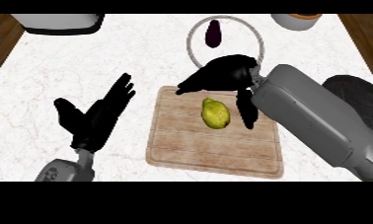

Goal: Pick the pear from the cutting board and place it in the pan

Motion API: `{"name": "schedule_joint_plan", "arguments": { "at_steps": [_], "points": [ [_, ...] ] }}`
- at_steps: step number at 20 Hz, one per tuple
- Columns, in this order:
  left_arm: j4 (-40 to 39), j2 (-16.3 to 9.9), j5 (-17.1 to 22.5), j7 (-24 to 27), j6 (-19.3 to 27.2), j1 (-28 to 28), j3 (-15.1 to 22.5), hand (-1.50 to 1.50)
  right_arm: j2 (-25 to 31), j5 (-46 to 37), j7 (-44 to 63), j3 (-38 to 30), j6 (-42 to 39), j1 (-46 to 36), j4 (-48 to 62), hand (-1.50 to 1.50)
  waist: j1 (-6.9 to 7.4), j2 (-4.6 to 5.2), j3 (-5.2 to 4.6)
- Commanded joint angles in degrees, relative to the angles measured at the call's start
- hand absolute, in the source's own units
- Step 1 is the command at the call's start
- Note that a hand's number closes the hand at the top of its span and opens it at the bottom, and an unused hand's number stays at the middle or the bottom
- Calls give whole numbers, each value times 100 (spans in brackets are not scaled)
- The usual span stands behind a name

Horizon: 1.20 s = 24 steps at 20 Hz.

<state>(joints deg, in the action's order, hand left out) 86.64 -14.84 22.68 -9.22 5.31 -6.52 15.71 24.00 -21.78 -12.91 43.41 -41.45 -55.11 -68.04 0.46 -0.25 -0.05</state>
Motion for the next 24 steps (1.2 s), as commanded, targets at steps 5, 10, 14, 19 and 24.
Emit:
{"name": "schedule_joint_plan", "arguments": {
  "at_steps": [5,10,14,19,24],
  "points": [
    [-56,142,-203,74,-69,146,-193,0,-248,-365,1110,-344,-691,921,-1266,-150,-73,8,4],
    [70,55,-204,38,-386,214,-361,0,-506,-1146,948,-343,-469,1165,-987,-150,-25,22,5],
    [239,252,-300,-41,-253,388,-205,0,-457,-1786,751,-347,2,964,-691,-150,5,29,6],
    [233,574,-573,-241,-16,104,-175,0,-823,-2304,417,-479,80,1075,-143,-150,-2,30,5],
    [-111,649,-676,147,-302,174,-254,0,-807,-2888,-285,-469,628,1170,474,-150,8,40,5]
  ]
}}
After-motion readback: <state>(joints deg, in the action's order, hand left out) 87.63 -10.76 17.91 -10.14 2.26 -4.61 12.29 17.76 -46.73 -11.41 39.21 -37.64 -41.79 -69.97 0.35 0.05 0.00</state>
